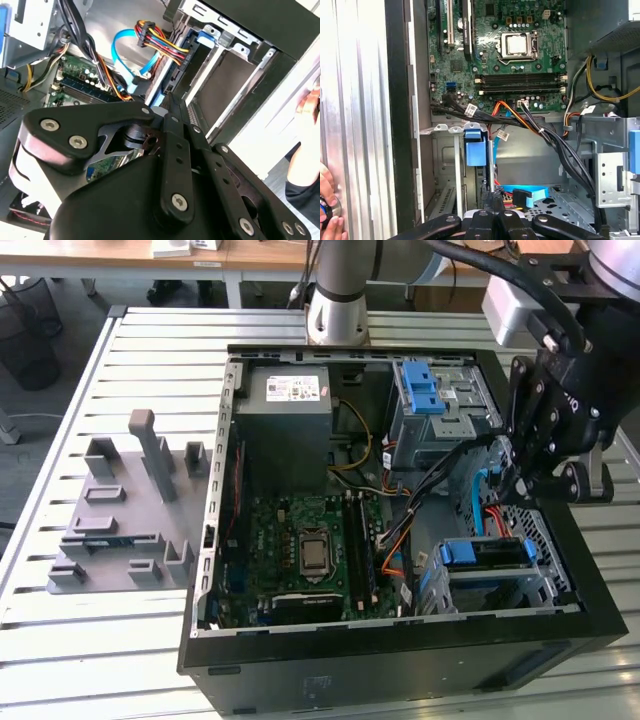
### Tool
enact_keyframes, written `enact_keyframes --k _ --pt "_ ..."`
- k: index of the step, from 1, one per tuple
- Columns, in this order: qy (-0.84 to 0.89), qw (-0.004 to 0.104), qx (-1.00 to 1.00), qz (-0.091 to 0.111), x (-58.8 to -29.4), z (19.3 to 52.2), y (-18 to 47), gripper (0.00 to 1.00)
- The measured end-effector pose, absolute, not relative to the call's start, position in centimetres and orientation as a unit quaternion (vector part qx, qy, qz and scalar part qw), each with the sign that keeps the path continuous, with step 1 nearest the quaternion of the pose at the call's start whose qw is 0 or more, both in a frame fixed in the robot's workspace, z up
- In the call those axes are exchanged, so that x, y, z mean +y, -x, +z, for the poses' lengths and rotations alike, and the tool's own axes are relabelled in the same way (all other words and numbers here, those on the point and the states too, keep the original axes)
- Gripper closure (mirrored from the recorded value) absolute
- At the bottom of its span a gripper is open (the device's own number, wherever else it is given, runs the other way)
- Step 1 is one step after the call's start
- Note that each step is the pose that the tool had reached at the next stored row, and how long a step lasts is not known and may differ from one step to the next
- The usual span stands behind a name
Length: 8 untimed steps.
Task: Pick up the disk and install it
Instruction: 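Insert the second disk wire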
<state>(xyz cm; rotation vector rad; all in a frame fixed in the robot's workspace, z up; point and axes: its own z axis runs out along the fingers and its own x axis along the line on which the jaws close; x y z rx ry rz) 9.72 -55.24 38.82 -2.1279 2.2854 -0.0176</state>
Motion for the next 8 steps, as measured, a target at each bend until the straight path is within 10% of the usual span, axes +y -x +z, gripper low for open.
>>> enact_keyframes --k 8 --pt "0.681 0.008 0.732 -0.007 -53.9 39.1 -9.4 0.89"
